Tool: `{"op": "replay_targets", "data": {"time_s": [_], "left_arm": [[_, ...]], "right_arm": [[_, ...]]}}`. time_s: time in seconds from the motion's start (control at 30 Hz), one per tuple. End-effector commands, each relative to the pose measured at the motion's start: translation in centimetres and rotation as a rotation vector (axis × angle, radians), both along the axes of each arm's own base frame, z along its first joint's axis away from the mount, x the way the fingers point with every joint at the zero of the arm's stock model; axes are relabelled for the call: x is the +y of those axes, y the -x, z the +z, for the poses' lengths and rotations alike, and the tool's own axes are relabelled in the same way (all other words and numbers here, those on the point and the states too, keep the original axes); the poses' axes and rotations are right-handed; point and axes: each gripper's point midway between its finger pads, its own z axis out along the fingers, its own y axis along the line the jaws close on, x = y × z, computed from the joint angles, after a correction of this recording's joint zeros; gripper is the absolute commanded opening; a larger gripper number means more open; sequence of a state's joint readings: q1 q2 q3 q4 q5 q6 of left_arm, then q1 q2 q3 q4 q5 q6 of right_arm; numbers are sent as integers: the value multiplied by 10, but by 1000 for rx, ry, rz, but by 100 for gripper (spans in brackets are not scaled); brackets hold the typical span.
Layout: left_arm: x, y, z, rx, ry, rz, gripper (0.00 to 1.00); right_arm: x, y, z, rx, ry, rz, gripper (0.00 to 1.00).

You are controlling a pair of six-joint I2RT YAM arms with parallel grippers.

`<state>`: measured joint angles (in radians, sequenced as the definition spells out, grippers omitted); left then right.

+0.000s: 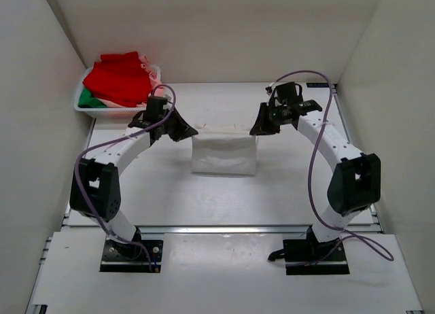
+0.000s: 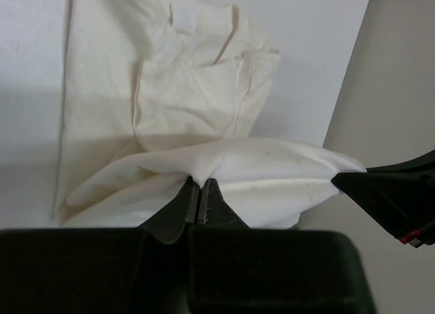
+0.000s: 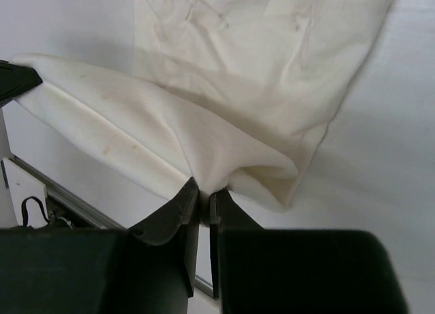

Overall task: Fold and stack the t-shirts
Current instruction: Fold the long partially folded tshirt into a neat square

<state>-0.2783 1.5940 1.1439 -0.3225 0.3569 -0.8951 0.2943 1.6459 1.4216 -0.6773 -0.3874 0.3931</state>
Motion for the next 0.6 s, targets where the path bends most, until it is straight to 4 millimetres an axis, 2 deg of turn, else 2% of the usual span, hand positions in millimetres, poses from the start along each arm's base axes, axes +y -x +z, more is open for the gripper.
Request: {"op": "replay_targets", "data": {"time_s": [0.0, 0.07, 0.1, 0.13, 0.17, 0.2, 0.27, 0.3, 0.37, 0.43, 0.47, 0.5, 0.53, 0.57], "left_arm": [[6, -44, 28, -122, 7, 22, 0], [2, -60, 14, -100, 7, 15, 0], [1, -68, 18, -114, 5, 17, 0], [0, -78, 11, -98, 5, 19, 0], [-3, -82, -4, -70, -2, 13, 1], [-1, -90, -3, -76, 1, 29, 5], [-4, -107, -25, -50, 3, 48, 20], [-3, -114, -26, -51, 7, 60, 23], [7, -140, -35, -57, -12, 120, 33], [17, -160, -30, -96, -9, 190, 39], [24, -172, -19, -149, 22, 237, 46], [35, -180, -9, -195, 44, 298, 51], [37, -178, -14, -187, 68, 323, 52], [49, -184, 2, -243, 68, 358, 54]], "right_arm": [[-17, -40, 13, -90, 23, -13, 0], [-26, -56, 9, -94, 39, -26, 0], [-26, -63, -2, -77, 40, -28, 0], [-27, -72, -5, -83, 37, -27, 0], [-31, -78, -9, -76, 39, -44, 0], [-34, -86, -18, -70, 43, -56, 0], [-40, -104, -30, -78, 44, -73, 2], [-39, -112, -32, -89, 29, -69, 8], [-44, -146, -46, -119, 6, -82, 13], [-59, -188, -47, -193, -5, -149, 21], [-70, -211, -29, -265, -27, -211, 25], [-77, -218, -30, -264, -60, -253, 27], [-87, -233, -16, -334, -76, -294, 32], [-89, -242, -6, -379, -91, -318, 35]]}}
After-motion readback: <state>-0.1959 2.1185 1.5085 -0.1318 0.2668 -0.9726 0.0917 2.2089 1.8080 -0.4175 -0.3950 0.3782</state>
